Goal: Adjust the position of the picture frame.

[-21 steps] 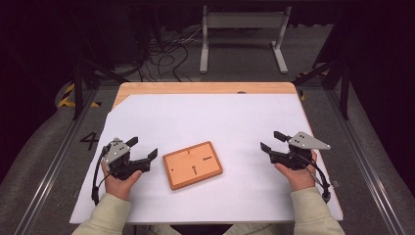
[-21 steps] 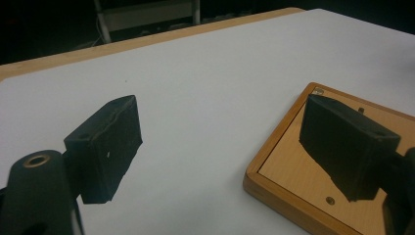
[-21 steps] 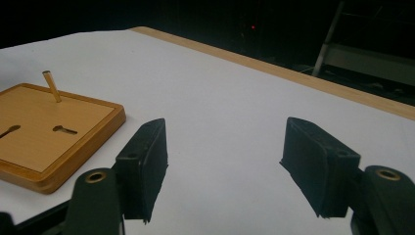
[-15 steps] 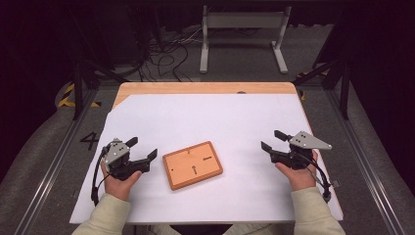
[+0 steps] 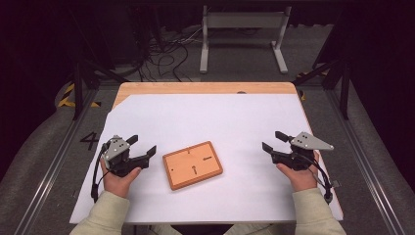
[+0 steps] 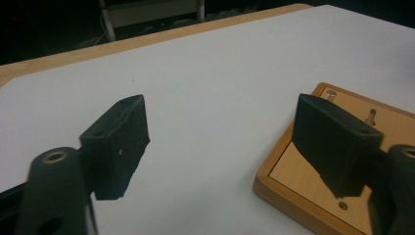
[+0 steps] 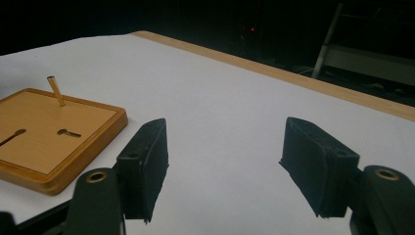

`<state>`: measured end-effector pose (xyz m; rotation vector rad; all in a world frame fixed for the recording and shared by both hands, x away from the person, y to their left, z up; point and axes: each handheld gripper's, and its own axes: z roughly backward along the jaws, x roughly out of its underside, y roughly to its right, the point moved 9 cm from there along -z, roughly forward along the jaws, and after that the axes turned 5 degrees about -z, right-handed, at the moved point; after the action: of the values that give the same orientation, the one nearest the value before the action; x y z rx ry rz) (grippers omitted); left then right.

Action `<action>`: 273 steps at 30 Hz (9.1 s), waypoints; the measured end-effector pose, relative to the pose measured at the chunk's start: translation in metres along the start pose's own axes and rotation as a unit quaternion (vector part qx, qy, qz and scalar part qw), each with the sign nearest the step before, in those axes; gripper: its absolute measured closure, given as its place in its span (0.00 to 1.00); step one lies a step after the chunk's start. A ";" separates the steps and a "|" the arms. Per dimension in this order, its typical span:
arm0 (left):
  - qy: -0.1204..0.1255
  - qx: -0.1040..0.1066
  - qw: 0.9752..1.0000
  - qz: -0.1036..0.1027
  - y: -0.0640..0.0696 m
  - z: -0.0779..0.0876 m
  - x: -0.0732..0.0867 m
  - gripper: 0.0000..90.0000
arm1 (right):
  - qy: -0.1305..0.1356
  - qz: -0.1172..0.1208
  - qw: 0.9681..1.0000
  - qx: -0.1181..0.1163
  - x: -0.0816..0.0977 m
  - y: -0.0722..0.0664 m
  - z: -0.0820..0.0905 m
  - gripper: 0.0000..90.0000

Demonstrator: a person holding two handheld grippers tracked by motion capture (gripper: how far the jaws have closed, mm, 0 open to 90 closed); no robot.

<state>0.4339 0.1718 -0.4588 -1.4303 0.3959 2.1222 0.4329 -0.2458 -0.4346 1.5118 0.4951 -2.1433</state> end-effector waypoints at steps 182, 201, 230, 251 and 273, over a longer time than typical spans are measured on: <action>-0.234 0.357 0.887 -0.174 0.212 -0.038 0.040 1.00 | -0.110 -0.017 0.990 -0.083 0.017 -0.051 0.013 0.64; -0.215 0.316 0.911 -0.157 0.188 -0.039 0.025 0.98 | -0.181 -0.037 0.982 -0.044 0.030 -0.042 -0.001 1.00; -0.184 0.240 0.951 -0.058 0.111 -0.016 0.028 0.94 | -0.313 -0.003 0.949 -0.040 0.043 -0.066 -0.105 1.00; -0.179 0.233 0.955 -0.038 0.098 -0.019 0.029 0.93 | -0.270 0.048 0.955 -0.114 0.011 -0.123 -0.084 1.00; -0.177 0.230 0.956 -0.032 0.096 -0.029 0.026 0.93 | -0.314 0.107 0.915 -0.228 0.040 -0.193 -0.009 1.00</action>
<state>0.3921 0.0860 -0.4999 -0.7735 0.6400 2.0067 0.3195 -0.0881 -0.4707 0.5485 0.5137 -2.0030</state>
